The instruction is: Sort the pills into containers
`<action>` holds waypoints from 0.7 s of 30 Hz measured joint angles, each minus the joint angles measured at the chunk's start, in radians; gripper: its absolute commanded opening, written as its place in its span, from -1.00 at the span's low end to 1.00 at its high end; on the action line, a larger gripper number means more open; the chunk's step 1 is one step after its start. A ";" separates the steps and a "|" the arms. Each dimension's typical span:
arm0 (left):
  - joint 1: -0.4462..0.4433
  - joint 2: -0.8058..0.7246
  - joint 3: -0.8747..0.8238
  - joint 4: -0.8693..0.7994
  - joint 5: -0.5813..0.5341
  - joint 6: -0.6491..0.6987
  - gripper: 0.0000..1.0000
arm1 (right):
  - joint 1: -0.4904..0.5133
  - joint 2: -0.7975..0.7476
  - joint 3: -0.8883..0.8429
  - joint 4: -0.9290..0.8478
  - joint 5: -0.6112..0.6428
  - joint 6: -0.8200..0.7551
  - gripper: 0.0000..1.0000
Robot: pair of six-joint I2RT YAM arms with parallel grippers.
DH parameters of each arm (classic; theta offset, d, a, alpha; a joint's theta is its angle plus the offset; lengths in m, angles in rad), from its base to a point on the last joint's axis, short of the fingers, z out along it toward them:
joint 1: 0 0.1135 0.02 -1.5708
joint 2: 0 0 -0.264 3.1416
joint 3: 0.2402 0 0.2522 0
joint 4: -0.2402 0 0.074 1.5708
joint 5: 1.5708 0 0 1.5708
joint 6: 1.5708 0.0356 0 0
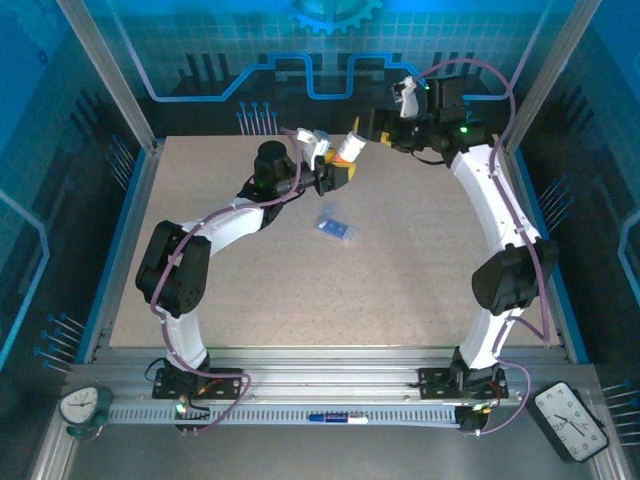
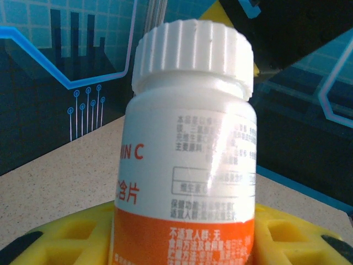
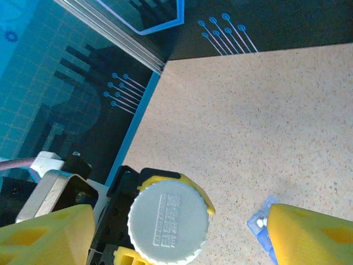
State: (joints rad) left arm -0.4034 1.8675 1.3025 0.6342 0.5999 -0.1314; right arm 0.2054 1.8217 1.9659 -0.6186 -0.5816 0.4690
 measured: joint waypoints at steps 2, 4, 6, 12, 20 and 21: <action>0.000 0.000 0.000 0.000 0.007 -0.001 -1.00 | -0.004 0.000 -0.010 0.022 -0.023 -0.020 0.60; 0.000 0.000 0.000 0.002 0.012 -0.002 -1.00 | -0.005 0.000 -0.014 0.038 -0.044 -0.033 0.59; 0.000 0.000 0.000 0.003 0.019 -0.005 -1.00 | -0.005 0.000 -0.014 0.055 -0.068 -0.037 0.57; 0.000 0.000 0.000 0.006 0.029 -0.020 -1.00 | -0.002 0.016 -0.002 0.066 -0.109 -0.055 0.54; 0.000 0.000 0.010 0.007 0.037 -0.024 -1.00 | -0.001 0.038 0.000 0.062 -0.108 -0.063 0.49; 0.000 0.000 0.011 0.007 0.037 -0.024 -1.00 | -0.001 0.038 0.000 0.061 -0.108 -0.063 0.48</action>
State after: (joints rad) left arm -0.4034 1.8675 1.3136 0.6411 0.6365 -0.1558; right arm 0.2047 1.8595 1.9663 -0.5579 -0.6891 0.4061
